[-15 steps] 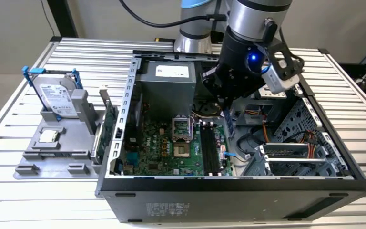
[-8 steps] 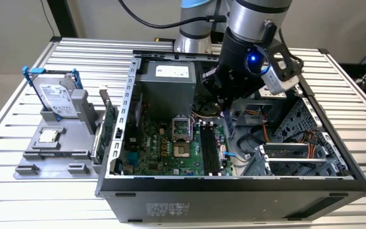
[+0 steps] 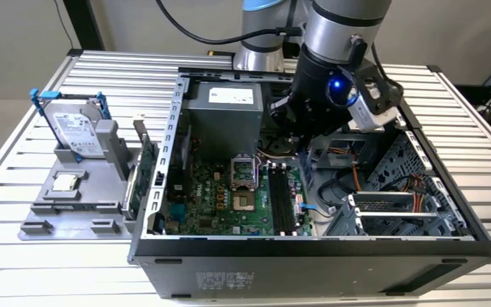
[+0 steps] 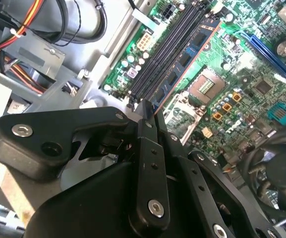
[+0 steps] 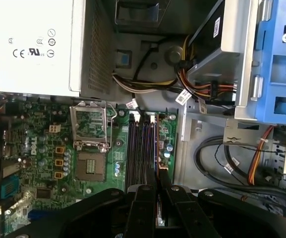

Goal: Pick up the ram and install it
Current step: 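Insert the ram into the slot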

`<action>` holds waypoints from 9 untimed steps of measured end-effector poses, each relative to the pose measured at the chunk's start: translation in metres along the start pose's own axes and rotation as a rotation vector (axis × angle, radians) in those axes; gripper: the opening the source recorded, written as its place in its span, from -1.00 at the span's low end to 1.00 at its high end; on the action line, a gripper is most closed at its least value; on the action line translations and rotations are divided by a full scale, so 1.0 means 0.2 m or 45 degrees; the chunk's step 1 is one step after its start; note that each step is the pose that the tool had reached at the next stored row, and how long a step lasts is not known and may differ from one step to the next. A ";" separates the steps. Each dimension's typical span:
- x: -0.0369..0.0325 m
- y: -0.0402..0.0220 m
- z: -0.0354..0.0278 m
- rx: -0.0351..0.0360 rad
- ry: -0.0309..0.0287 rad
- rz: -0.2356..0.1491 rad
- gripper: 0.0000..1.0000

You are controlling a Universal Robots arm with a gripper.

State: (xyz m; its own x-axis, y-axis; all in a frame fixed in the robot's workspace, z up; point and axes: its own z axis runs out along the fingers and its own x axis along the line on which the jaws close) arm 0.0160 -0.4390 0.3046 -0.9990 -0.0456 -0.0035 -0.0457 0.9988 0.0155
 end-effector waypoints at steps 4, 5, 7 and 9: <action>0.000 -0.001 0.032 0.0011 -0.0006 0.042 -1.00; 0.000 -0.001 0.037 0.0015 -0.0008 0.059 -1.00; 0.000 -0.001 0.047 0.0032 -0.0017 0.091 -1.00; 0.000 -0.001 0.059 0.0078 -0.0023 0.112 -1.00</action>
State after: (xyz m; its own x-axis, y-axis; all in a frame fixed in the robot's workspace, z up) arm 0.0160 -0.4391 0.2928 -0.9991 0.0422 -0.0042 0.0422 0.9991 0.0097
